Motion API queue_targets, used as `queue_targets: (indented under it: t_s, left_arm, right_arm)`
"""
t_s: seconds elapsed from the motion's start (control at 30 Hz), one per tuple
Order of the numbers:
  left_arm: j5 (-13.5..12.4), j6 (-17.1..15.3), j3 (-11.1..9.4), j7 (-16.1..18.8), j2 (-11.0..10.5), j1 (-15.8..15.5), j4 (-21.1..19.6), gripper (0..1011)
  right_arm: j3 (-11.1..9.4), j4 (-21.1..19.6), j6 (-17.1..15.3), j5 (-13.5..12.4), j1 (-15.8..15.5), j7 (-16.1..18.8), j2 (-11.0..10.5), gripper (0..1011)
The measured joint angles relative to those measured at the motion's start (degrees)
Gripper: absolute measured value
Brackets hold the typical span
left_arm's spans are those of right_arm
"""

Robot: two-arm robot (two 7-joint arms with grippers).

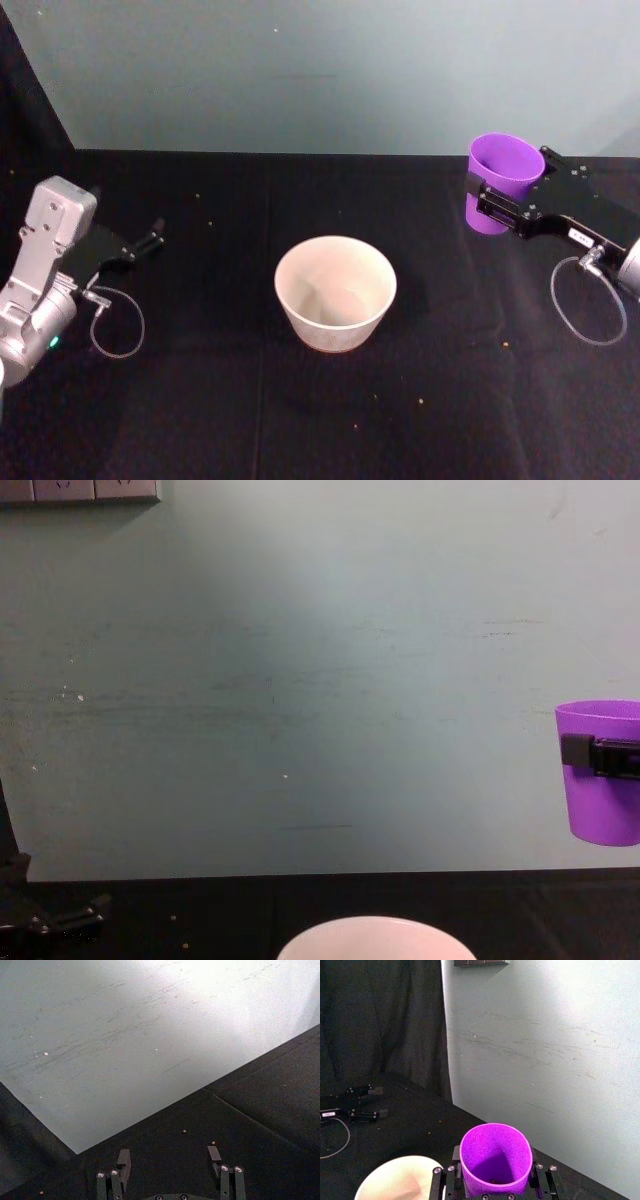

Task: Pick up the cup and pour the mung beans from the cup into the bowl.

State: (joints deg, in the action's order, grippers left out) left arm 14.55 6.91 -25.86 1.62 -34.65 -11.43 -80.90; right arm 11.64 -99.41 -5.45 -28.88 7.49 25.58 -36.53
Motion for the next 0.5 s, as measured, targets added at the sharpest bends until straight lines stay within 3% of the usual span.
queue_targets:
  t_s: [0.5]
  left_arm:
    - [0.00,0.00,0.00,0.00,0.00,0.00,0.00,1000]
  right_arm:
    - [0.00,0.00,0.00,-0.01,0.00,0.00,0.00,724]
